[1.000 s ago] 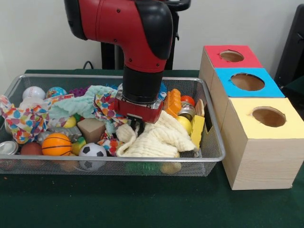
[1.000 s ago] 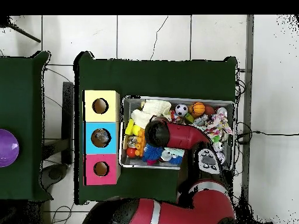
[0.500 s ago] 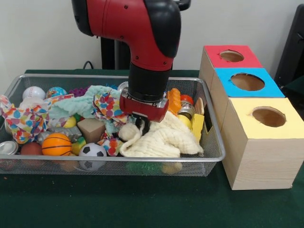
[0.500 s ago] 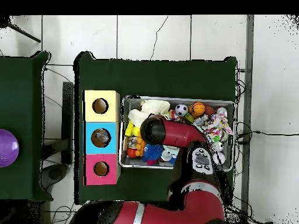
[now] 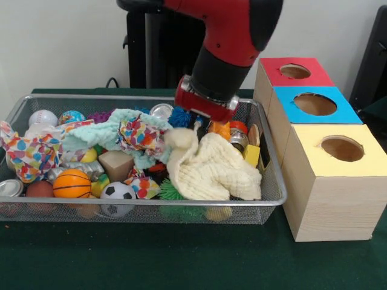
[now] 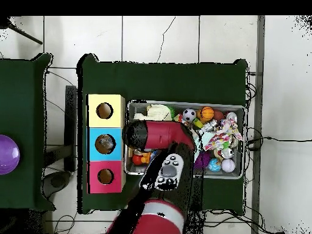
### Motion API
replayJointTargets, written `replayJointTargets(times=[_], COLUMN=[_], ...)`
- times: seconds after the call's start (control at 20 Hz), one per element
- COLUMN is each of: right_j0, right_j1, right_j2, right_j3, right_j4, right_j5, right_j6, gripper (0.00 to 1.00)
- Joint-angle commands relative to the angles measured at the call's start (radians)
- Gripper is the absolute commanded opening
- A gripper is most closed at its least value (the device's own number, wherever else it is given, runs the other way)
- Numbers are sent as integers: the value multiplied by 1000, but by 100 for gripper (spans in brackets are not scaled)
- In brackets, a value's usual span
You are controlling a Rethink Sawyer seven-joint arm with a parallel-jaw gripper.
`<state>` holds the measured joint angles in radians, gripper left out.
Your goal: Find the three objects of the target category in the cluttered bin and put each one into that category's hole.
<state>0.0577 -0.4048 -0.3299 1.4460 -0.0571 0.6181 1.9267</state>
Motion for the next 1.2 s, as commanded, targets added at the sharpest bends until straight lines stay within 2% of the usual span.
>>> replayJointTargets(times=[0.05, 0.3, 0.4, 0.5, 0.65, 0.7, 0.8, 0.85, 0.95, 1.2], right_j0=[86, 73, 4, -48, -168, -187, -254, -311, -357, -363], right_j1=[0, 8, 15, 22, 40, 51, 58, 65, 77, 65], right_j2=[-163, -139, -33, 47, 223, 251, 355, 442, 510, 532], right_j3=[-105, -75, -36, -6, 54, 55, 91, 120, 138, 141], right_j4=[-41, -10, 51, 95, 139, 145, 173, 190, 200, 197], right_j5=[215, 147, 13, -69, -245, -266, -307, -332, -340, -311], right_j6=[223, 223, 198, 179, 102, 96, 75, 51, 53, 96], gripper=[0, 0, 0, 0, 0, 0, 0, 0, 0, 0])
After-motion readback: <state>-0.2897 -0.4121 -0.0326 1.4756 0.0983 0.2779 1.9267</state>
